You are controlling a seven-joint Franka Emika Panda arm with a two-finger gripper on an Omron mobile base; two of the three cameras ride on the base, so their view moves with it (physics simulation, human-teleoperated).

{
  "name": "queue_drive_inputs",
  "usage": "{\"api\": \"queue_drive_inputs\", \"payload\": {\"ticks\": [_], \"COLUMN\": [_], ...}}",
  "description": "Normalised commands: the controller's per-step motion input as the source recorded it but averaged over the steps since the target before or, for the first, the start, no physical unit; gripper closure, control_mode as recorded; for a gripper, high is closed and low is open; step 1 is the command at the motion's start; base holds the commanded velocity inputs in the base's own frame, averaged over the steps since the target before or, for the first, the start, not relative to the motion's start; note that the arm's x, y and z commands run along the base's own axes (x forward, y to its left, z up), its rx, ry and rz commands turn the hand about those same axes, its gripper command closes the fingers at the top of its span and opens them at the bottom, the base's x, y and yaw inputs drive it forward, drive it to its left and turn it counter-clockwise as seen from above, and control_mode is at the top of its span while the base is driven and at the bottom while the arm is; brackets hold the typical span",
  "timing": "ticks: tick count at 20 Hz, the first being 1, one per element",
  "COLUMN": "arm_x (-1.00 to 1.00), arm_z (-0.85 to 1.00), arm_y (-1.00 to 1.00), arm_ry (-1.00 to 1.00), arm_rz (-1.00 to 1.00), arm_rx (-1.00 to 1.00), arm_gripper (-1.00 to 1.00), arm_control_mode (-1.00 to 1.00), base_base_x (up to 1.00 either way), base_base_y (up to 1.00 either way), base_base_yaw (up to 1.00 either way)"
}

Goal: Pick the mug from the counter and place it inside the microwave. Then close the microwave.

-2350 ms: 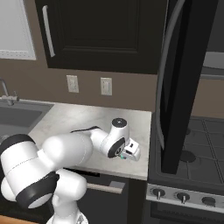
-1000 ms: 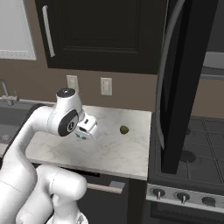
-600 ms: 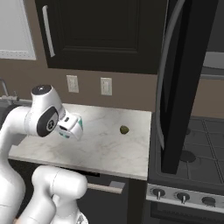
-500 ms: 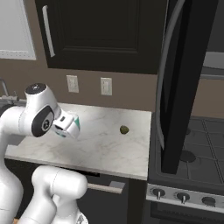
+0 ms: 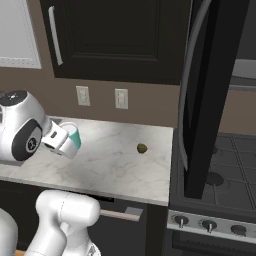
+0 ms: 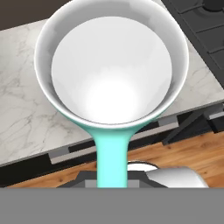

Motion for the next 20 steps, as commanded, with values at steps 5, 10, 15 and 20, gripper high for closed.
{"api": "queue_drive_inputs", "payload": {"ticks": [5, 10, 15, 20], "arm_x": [-0.04, 0.0, 0.0, 0.0], "arm_z": [0.02, 0.0, 0.0, 0.0], "arm_y": [0.0, 0.0, 0.0, 0.0], "arm_ry": [0.0, 0.0, 0.0, 0.0], "arm_rz": [0.01, 0.0, 0.0, 0.0], "arm_rx": [0.0, 0.0, 0.0, 0.0], "arm_gripper": [1.0, 1.0, 1.0, 1.0], "arm_control_mode": [-1.0, -1.0, -1.0, 1.0], "base_base_x": [0.0, 0.0, 0.0, 0.0], "base_base_y": [0.0, 0.0, 0.0, 0.0], "base_base_yaw": [0.0, 0.0, 0.0, 0.0]}}
